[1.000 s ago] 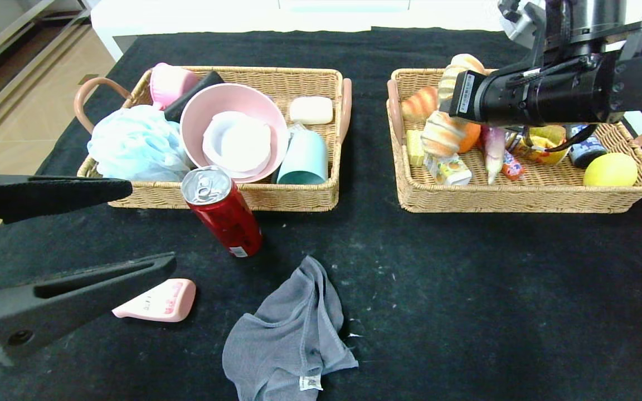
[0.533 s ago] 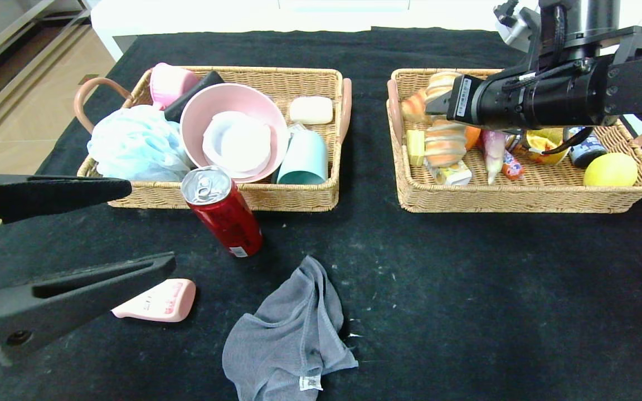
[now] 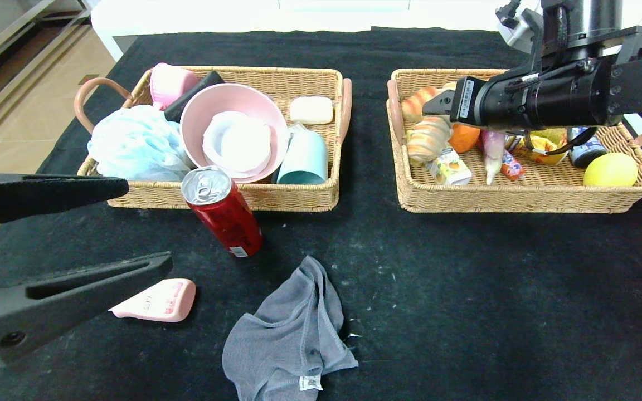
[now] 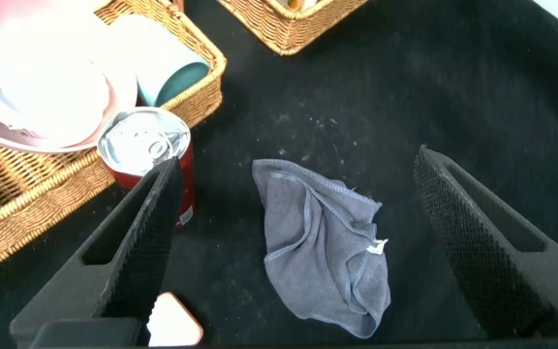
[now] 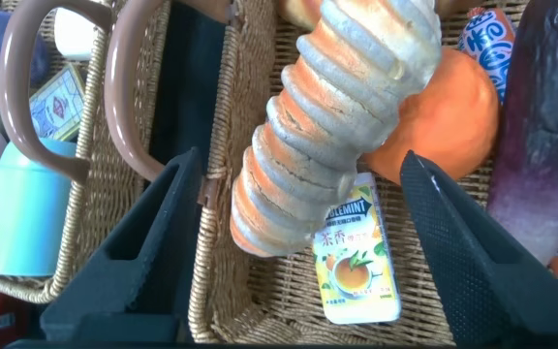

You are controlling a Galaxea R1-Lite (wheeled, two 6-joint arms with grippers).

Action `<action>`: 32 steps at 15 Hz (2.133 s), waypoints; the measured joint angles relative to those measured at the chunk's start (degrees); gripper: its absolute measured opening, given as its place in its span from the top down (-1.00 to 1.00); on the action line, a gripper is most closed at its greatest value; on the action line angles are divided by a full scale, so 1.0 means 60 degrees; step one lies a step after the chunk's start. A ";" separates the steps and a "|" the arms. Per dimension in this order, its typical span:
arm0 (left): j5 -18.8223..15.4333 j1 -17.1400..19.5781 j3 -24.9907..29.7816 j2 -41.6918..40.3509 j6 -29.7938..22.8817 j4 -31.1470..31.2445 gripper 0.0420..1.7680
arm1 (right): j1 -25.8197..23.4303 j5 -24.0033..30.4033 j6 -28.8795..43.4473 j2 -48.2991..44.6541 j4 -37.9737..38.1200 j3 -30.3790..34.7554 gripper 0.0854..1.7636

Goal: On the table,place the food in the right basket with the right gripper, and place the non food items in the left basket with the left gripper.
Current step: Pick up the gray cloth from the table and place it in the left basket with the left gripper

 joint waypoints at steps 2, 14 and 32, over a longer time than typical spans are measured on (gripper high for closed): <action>-0.0004 0.0000 0.0000 -0.0012 0.0000 -0.0004 -0.94 | -0.0012 0.0055 -0.0307 -0.0234 0.0002 0.0215 -0.76; -0.0012 -0.0004 0.0067 -0.0022 0.0004 0.0033 -0.94 | -0.0435 0.2792 -0.3332 -0.3716 -0.0146 0.3942 -0.90; 0.0041 -0.0652 0.0248 0.0284 -0.0028 0.0051 -0.94 | -0.1621 0.5106 -0.4177 -0.7134 -0.2121 0.9377 -0.92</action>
